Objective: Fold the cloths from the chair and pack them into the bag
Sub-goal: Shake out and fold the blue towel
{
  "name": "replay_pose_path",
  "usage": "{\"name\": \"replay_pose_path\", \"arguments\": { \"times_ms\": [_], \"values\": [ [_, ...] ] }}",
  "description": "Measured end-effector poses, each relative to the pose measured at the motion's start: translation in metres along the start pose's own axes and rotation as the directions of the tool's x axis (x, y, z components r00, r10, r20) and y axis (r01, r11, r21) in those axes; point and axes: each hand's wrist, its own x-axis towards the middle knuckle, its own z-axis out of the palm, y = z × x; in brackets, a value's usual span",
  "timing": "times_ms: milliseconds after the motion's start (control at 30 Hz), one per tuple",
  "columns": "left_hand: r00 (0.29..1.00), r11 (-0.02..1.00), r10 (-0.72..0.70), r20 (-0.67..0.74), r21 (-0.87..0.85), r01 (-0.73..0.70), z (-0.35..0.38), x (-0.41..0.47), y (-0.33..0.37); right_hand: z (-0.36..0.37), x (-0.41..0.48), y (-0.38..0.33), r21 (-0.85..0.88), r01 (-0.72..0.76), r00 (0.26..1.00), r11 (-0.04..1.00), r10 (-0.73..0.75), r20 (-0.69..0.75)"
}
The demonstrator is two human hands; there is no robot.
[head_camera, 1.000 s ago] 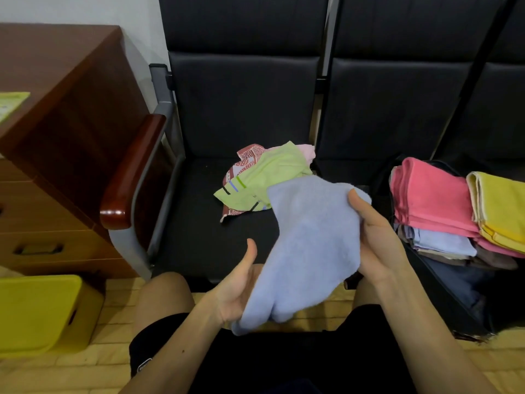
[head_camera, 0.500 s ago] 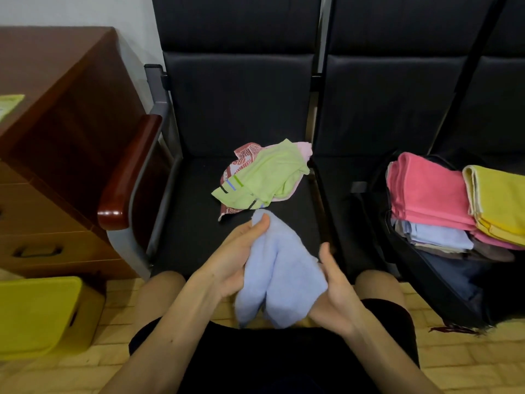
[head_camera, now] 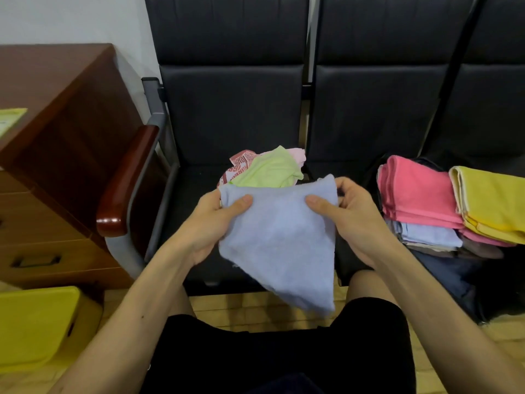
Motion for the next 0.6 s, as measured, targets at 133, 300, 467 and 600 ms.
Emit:
{"name": "replay_pose_path", "arguments": {
  "times_ms": [133, 300, 467, 600],
  "values": [
    [0.998, 0.999, 0.011, -0.058, 0.033, -0.009, 0.001, 0.004, 0.028, -0.006, 0.009, -0.018, -0.135, 0.107, 0.985, 0.985, -0.123, -0.119],
    [0.990, 0.998, 0.045, -0.137, -0.026, -0.049, 0.003, 0.013, 0.071, -0.022, 0.018, -0.054, -0.374, 0.230, 0.969, 0.899, -0.245, 0.006],
    [0.976, 0.972, 0.211, -0.046, 0.111, -0.205, -0.007, 0.014, 0.092, -0.035, 0.030, -0.076, -0.499, 0.238, 0.970, 0.833, -0.232, 0.073],
    [0.961, 0.933, 0.254, 0.107, 0.235, -0.273, -0.008, 0.012, 0.096, -0.038, 0.032, -0.083, -0.609, 0.283, 0.955, 0.741, -0.278, 0.106]
  ]
}}
